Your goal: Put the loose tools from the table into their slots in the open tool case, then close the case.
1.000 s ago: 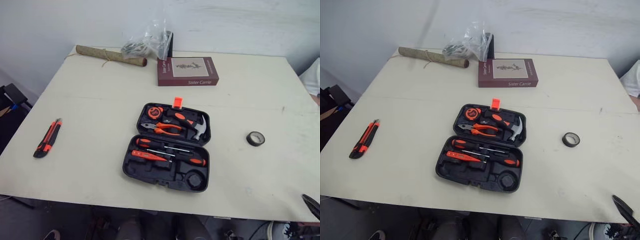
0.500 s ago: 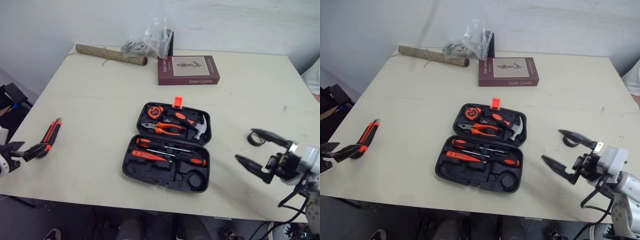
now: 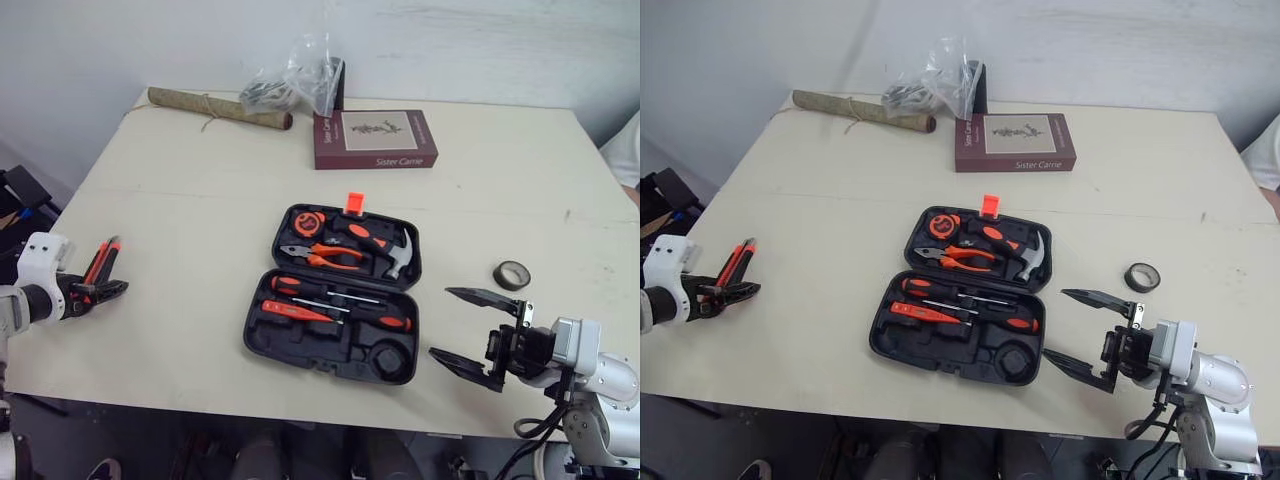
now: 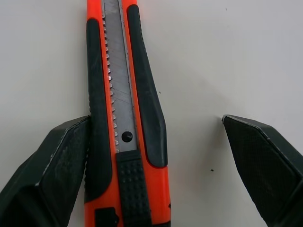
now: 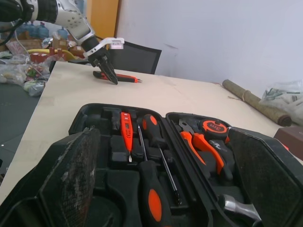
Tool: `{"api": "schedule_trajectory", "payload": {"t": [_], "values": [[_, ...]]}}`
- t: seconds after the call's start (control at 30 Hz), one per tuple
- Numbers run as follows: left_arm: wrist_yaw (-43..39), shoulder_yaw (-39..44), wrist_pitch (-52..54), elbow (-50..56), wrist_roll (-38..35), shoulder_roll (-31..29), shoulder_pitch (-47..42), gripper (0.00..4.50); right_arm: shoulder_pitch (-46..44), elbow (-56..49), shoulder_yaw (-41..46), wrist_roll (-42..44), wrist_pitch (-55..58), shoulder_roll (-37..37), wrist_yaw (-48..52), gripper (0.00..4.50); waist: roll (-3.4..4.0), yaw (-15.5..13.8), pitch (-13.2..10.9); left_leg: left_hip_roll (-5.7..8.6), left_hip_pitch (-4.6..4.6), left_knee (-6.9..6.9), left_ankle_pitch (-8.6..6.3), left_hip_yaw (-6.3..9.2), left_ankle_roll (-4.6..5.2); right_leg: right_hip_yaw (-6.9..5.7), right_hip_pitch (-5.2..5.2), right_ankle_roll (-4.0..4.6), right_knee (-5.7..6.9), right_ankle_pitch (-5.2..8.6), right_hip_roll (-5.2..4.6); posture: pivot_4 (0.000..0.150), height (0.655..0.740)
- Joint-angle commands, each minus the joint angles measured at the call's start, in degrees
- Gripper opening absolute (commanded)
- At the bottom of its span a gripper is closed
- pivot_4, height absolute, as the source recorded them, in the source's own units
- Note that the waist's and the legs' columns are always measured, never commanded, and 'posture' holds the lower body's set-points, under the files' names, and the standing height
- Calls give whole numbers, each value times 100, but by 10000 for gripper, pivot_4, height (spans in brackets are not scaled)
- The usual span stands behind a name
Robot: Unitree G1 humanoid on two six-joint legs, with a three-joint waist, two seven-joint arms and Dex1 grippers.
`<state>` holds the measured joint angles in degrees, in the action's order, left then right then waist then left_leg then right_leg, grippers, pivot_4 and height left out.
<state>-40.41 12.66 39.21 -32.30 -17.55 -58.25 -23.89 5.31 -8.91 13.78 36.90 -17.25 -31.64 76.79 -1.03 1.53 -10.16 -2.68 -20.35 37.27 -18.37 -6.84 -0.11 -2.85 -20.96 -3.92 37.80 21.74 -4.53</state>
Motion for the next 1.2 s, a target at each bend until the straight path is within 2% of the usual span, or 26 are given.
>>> {"api": "schedule_trajectory", "payload": {"t": [0.03,0.07,0.2,0.27,0.37,0.47,0.5,0.53,0.6,0.67,0.77,0.9,1.0,1.07,1.2], "values": [[-131,-253,-164,-465,353,-10,-49,39383,1,-152,-8,-30,-46,-16,-75,45000,3,-1,2,0,1,0,1,0,-1,0,0,0,1,0,0,1500,7400],[-130,-188,-104,-584,334,10,-84,36442,5,-179,-7,-66,-44,-25,-113,45000,4,-1,2,0,2,0,2,0,-1,0,0,0,2,0,0,1500,7400],[-342,-77,131,-574,249,12,155,19483,25,-328,51,-173,0,-24,-391,45000,8,7,4,0,4,-1,2,0,-1,1,1,0,4,0,-1,1500,7400],[-270,-20,-54,-421,335,-26,402,15459,61,-397,97,-219,34,-42,-551,45000,16,20,8,0,4,-2,2,-3,-1,4,-2,0,5,0,-1,1500,7400],[-198,365,-596,203,266,-65,674,15458,114,-509,187,-228,102,-92,-739,45000,20,41,10,-2,4,-2,2,-10,-1,7,-5,0,5,0,-1,1500,7400],[-410,839,-1398,1290,53,-74,917,15457,169,-502,261,-240,124,-169,-796,45000,18,52,9,-3,3,-3,2,-13,-1,9,-9,0,4,0,-1,1500,7400],[-603,916,-1670,1653,-12,-96,1016,15458,189,-485,293,-239,114,-191,-802,45000,17,48,8,-4,1,-4,2,-12,-1,9,-10,0,4,0,-1,1500,7400],[-1269,906,-2028,2390,-244,-211,1174,15458,223,-435,357,-212,124,-243,-776,45000,6,28,3,-4,1,-3,2,-12,-1,9,-11,0,4,0,-1,1500,7400],[-2044,772,-2207,3528,-534,-469,1352,15457,302,-300,450,-169,142,-363,-673,45000,-45,-19,-6,-5,-23,1,4,-8,-5,4,-31,0,5,0,-1,1500,7400],[-2237,672,-2275,4077,-695,-465,1279,15457,363,-162,487,-159,108,-445,-533,45000,-48,-53,-5,-2,-60,20,6,12,-2,-4,-46,0,3,-1,-4,1500,7400],[-2512,72,-2217,4909,-926,-358,971,15457,388,329,549,-187,-105,-488,-250,45000,-24,-40,-12,2,-69,42,0,11,10,1,-40,-1,0,-2,-7,1500,7400],[-2827,-1304,-1998,5546,-689,-16,191,15457,357,759,543,-243,-292,-513,10,45000,-11,-13,-20,1,-69,46,4,4,13,4,-40,-3,3,-2,4,1500,7400],[-2841,-2211,-1664,5753,-366,396,-335,15457,494,834,564,-223,-338,-514,147,45000,-10,-2,-21,-1,-71,49,7,3,11,6,-41,-4,4,-2,10,1500,7400],[-2931,-2809,-1607,5819,94,529,-615,15457,644,839,593,-195,-427,-543,338,45000,-9,-8,-21,-9,-73,58,9,-2,8,13,-43,-5,5,-3,23,1500,7400],[-3028,-3581,-1339,5794,617,786,-1147,15457,845,800,737,-130,-600,-512,433,45000,-9,-5,-22,-10,-77,69,9,-1,9,19,-43,-7,6,-4,31,1500,7400]]}}
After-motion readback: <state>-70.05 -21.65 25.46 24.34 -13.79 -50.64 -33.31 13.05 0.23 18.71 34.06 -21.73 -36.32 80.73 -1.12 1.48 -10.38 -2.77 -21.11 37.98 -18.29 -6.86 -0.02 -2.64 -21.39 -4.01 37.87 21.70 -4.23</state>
